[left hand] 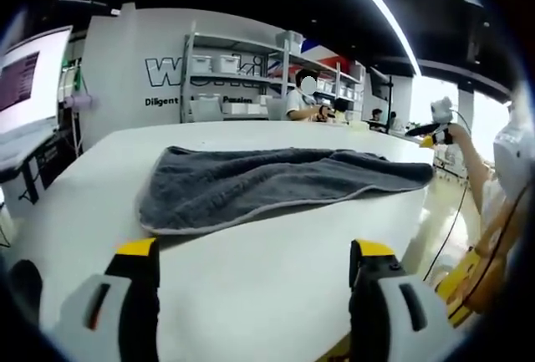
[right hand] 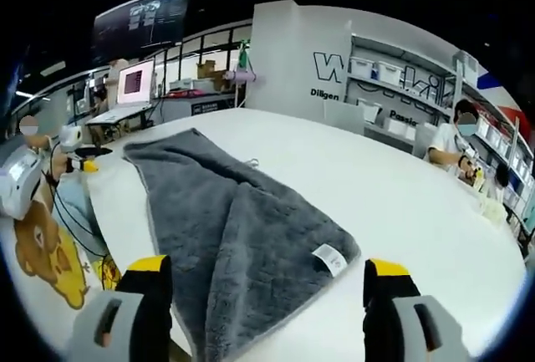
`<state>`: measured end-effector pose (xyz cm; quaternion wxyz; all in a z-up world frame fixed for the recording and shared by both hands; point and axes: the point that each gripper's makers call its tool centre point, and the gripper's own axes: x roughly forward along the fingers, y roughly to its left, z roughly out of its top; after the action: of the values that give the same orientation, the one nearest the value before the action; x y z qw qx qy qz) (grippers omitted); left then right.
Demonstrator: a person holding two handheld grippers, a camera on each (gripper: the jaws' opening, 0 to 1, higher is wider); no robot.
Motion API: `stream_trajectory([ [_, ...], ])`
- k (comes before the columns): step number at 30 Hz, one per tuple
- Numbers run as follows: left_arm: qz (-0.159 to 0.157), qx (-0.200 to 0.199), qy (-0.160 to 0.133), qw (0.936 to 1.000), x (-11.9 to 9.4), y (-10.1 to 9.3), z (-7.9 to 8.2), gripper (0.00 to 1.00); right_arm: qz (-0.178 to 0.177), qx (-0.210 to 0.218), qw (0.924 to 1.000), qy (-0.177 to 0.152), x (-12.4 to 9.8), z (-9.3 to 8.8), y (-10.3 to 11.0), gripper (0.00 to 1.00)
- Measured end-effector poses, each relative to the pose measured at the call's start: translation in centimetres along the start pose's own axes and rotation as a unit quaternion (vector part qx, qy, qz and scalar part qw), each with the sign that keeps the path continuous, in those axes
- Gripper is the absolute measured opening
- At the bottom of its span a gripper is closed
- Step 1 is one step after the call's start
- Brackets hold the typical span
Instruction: Fold the towel on the table until its edges align and the towel forms a compact rectangular stack.
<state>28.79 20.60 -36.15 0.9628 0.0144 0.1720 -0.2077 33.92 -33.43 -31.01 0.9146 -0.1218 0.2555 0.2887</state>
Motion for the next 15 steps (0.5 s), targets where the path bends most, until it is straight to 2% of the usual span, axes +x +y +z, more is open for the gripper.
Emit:
stream_trajectory([
  [2, 0.001, 0.002, 0.001, 1.0, -0.1, 0.1, 0.1, 0.99, 0.007, -0.001, 0.9999, 0.008, 0.1, -0.2, -0.1, 1.0],
  [4, -0.001, 0.005, 0.002, 1.0, -0.1, 0.1, 0.2, 0.99, 0.021, -0.005, 0.9993, 0.032, 0.1, -1.0, -0.2, 1.0],
  [8, 0.0, 0.005, 0.0, 1.0, -0.1, 0.0, 0.4, 0.99, 0.046, -0.003, 0.9984, 0.035, 0.4, -1.2, -0.8, 1.0],
  [10, 0.001, 0.006, 0.001, 1.0, 0.0, 0.0, 0.4, 0.99, 0.075, -0.016, 0.9963, 0.038, 0.8, -1.4, -1.0, 1.0],
  [12, 0.0, 0.006, 0.002, 1.0, 0.0, 0.0, 0.4, 0.99, 0.091, -0.016, 0.995, 0.038, 1.1, -1.6, -1.7, 1.0],
  [15, 0.0, 0.005, 0.005, 1.0, 0.0, -0.1, 0.3, 0.99, 0.111, -0.05, 0.9921, 0.032, 1.6, -1.8, -3.2, 1.0],
])
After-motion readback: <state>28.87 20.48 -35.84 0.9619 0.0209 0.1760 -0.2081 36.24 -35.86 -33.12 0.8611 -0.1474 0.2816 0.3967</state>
